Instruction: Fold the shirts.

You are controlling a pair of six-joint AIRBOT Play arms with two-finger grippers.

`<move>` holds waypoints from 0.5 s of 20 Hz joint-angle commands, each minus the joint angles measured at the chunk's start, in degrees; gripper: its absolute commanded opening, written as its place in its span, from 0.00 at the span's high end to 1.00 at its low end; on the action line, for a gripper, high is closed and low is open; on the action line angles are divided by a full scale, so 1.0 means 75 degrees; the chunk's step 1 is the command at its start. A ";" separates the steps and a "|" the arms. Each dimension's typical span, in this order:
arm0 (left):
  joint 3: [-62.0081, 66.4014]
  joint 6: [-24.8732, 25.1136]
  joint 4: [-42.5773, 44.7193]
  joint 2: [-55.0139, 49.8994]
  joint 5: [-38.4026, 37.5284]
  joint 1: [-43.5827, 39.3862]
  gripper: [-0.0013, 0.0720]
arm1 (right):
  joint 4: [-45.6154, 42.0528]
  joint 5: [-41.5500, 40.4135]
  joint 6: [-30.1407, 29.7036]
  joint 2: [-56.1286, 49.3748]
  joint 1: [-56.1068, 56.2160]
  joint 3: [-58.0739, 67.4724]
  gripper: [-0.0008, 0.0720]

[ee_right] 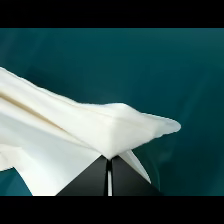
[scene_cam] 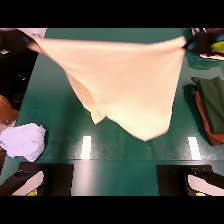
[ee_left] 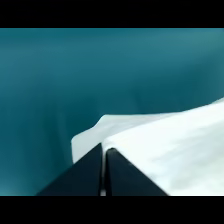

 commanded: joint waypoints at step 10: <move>0.3678 -0.0691 0.0093 0.1947 0.0396 0.0082 0.95 | -0.1174 -0.0571 0.0012 0.2859 -0.0006 0.1291 0.97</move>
